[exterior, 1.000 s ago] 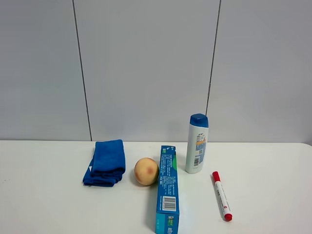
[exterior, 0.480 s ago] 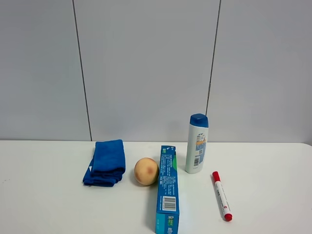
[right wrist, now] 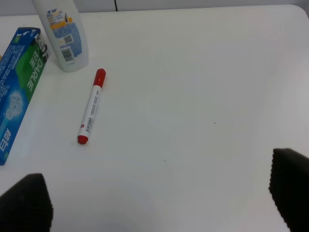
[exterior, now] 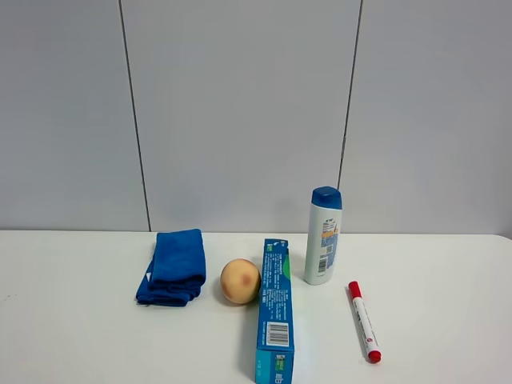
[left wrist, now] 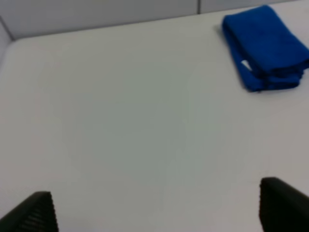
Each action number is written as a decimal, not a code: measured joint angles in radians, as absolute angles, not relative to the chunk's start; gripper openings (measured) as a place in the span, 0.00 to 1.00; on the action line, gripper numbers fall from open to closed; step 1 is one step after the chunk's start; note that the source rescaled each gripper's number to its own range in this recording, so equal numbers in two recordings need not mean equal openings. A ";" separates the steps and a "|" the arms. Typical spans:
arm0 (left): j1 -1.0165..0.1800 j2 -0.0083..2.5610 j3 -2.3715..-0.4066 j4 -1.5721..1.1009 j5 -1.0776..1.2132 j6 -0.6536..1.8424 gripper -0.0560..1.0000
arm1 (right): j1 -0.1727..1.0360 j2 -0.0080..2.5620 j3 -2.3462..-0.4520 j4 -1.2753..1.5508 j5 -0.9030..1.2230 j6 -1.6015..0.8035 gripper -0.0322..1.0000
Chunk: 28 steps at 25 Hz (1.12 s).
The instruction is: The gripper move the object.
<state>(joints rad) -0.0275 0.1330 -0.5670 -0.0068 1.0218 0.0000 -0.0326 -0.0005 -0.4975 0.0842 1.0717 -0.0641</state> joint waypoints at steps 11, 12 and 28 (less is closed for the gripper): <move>-0.027 0.034 -0.522 -0.044 1.024 0.000 0.76 | -0.033 0.000 -0.498 0.084 1.072 -0.064 1.00; -0.027 0.017 -0.522 -0.044 1.046 0.000 0.76 | -0.033 0.000 -0.498 0.084 1.072 -0.064 1.00; -0.027 -0.004 -0.490 -0.027 1.066 0.000 0.76 | -0.033 0.000 -0.498 0.084 1.072 -0.064 1.00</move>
